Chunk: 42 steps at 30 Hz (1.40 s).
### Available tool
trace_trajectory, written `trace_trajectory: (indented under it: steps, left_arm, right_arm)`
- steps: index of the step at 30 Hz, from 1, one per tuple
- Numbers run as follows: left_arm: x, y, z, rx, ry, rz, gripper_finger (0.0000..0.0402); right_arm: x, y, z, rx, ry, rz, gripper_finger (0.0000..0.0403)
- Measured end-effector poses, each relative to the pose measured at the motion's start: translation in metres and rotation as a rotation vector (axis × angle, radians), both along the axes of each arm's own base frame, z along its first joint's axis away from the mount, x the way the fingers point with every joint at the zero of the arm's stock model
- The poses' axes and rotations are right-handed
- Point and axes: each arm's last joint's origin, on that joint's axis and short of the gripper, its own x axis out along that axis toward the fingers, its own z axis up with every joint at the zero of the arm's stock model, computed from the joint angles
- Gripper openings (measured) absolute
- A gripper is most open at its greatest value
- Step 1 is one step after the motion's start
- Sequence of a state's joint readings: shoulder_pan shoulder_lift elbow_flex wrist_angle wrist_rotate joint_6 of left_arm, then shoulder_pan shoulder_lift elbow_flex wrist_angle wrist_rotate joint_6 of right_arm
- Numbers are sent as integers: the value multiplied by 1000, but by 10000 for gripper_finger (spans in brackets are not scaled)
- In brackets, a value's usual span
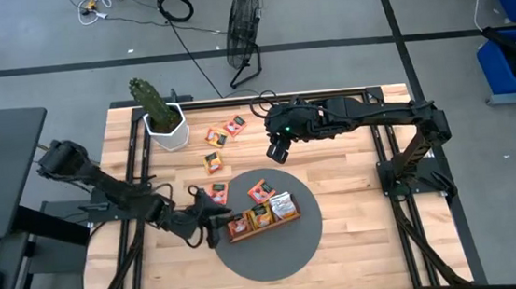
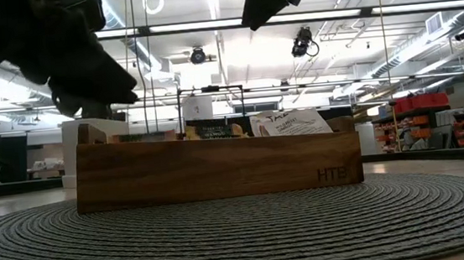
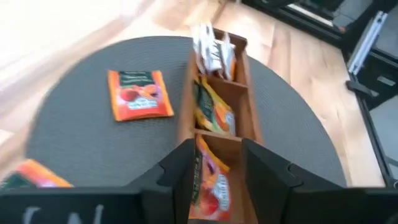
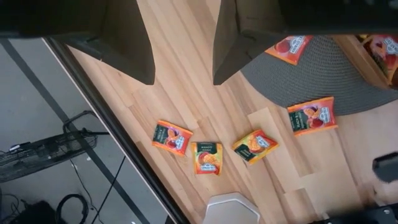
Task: Pick & Place Tea
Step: Put the orange tea bag into the left section of the wooden organizer
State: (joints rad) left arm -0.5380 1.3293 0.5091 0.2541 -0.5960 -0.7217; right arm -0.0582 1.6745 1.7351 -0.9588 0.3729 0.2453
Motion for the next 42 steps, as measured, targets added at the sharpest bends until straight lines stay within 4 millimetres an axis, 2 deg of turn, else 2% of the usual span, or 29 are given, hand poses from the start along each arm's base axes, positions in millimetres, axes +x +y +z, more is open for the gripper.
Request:
trace_trajectory:
  steps: [6, 12, 15, 19, 25, 33, 42]
  left_arm:
    - [-6, 28, 14, -78, 73, -18, 135]
    - [6, 50, 19, -272, 138, -159, 134]
    - [13, 57, 30, -255, 137, -196, 133]
    - [14, 64, 35, -196, 230, -218, 133]
    - [18, 66, 37, -189, 240, -286, 133]
    - [31, 62, 10, -211, 352, -289, 133]
    - [52, 57, 10, -177, 373, -353, 133]
  right_arm:
    - [0, 0, 0, 5, -3, -6, 169]
    - [0, 2, 0, 19, -14, -20, 169]
    - [0, 3, 0, 20, -14, -18, 169]
    - [0, 3, 0, 22, -14, -19, 169]
    - [0, 3, 0, 34, -24, -38, 169]
    - [0, 2, 0, 36, -27, -45, 169]
    - [0, 2, 0, 42, -29, -54, 169]
